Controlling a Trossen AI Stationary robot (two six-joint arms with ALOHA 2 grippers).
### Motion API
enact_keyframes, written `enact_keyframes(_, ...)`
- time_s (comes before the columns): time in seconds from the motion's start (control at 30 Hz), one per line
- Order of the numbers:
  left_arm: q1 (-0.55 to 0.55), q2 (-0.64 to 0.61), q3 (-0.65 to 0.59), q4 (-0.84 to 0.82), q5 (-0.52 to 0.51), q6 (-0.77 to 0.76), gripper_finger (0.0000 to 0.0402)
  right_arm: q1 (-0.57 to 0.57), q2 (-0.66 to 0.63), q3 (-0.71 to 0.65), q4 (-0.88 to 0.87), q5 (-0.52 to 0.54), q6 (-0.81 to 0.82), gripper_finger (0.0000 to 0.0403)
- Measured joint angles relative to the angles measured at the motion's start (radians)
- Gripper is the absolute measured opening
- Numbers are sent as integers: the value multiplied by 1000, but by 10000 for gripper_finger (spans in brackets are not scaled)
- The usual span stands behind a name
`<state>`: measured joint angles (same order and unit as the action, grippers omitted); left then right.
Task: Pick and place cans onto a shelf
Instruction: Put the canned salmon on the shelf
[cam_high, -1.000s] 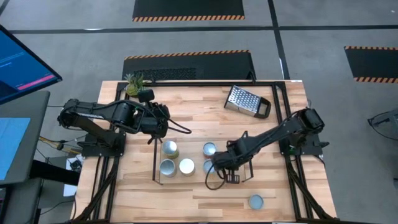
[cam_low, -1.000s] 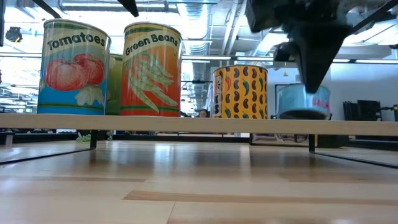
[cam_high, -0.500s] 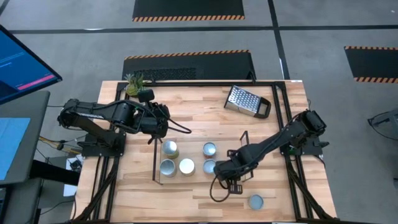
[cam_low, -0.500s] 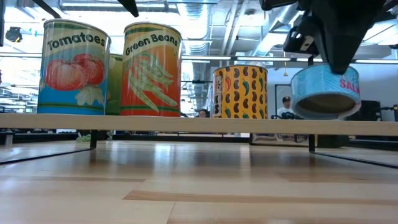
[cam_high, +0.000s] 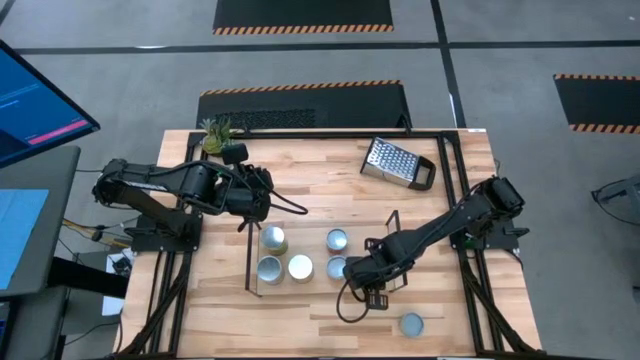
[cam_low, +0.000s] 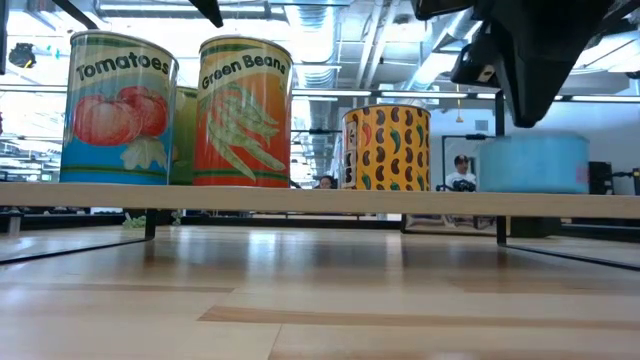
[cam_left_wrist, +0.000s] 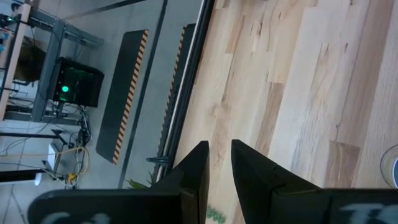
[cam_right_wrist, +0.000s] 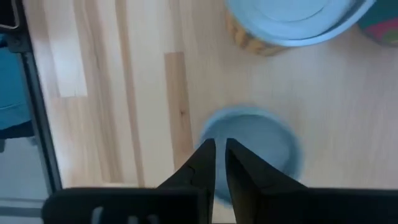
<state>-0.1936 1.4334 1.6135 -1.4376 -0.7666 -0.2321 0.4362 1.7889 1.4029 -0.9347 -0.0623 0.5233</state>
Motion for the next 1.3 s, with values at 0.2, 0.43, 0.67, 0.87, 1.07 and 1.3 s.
enact_keyframes(0.2, 0, 0, 0, 0, 0, 0, 57, -7, 0, 0, -2, 16, 0, 62)
enact_keyframes(0.43, 0, 0, 0, 0, 0, 0, 57, -7, 0, 0, -51, 10, 0, 62)
enact_keyframes(0.67, 0, 0, 0, 0, 0, 0, 57, -7, 0, 0, -78, 7, 0, 63)
enact_keyframes(0.87, 0, 0, 0, 0, 0, -7, 57, -7, 0, 0, -77, -7, 1, 60)
enact_keyframes(1.07, 0, 0, 0, 0, 0, -24, 57, -5, 0, 0, -75, -16, 26, 49)
enact_keyframes(1.3, 0, 0, 0, 0, 0, -25, 57, -12, 0, -44, -45, -24, 29, 38)
